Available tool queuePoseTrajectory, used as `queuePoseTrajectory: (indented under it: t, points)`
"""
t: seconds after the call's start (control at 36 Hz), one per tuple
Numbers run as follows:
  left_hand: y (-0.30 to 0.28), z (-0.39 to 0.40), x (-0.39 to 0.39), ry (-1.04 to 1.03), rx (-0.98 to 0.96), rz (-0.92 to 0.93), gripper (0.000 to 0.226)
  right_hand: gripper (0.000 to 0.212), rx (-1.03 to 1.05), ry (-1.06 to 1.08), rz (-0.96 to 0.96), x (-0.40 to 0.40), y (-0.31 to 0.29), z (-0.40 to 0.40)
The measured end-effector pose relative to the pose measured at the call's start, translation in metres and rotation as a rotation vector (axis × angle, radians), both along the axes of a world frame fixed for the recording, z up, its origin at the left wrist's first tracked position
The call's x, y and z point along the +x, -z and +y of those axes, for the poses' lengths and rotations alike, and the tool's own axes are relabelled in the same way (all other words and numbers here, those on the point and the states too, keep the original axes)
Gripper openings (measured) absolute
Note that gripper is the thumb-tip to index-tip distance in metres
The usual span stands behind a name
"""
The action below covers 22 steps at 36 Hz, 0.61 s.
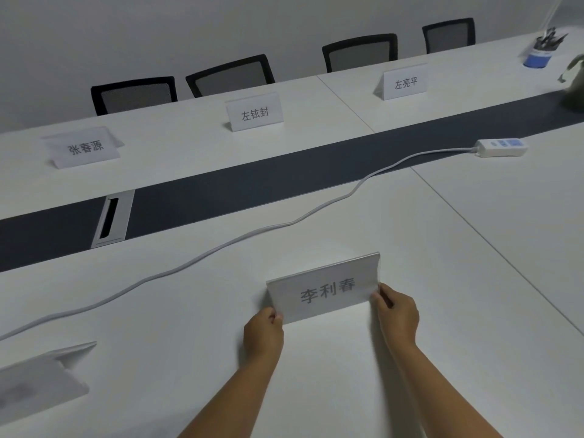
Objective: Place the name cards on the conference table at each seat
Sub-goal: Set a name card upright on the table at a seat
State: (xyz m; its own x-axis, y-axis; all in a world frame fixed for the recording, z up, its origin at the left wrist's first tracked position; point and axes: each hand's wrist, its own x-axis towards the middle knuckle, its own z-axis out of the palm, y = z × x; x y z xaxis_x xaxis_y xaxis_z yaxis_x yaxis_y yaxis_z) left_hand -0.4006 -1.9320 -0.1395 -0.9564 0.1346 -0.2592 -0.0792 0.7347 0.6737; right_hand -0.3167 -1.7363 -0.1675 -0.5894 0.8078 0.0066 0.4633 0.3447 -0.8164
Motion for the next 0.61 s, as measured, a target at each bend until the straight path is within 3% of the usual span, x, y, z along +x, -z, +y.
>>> queuePoseTrajectory:
  t: [0.42, 0.53, 0.61]
  points:
    - [-0.003, 0.002, 0.000, -0.016, -0.054, 0.010, 0.041, 0.019, -0.003, 0.036, 0.010, -0.004, 0.008, 0.000]
    - [-0.014, 0.000, 0.000, 0.021, -0.063, -0.092, 0.012, 0.014, -0.027, -0.010, -0.034, 0.002, 0.001, -0.002]
    - [-0.035, -0.008, -0.001, 0.118, -0.151, -0.149, 0.034, 0.025, -0.017, -0.055, -0.093, 0.013, -0.010, -0.011]
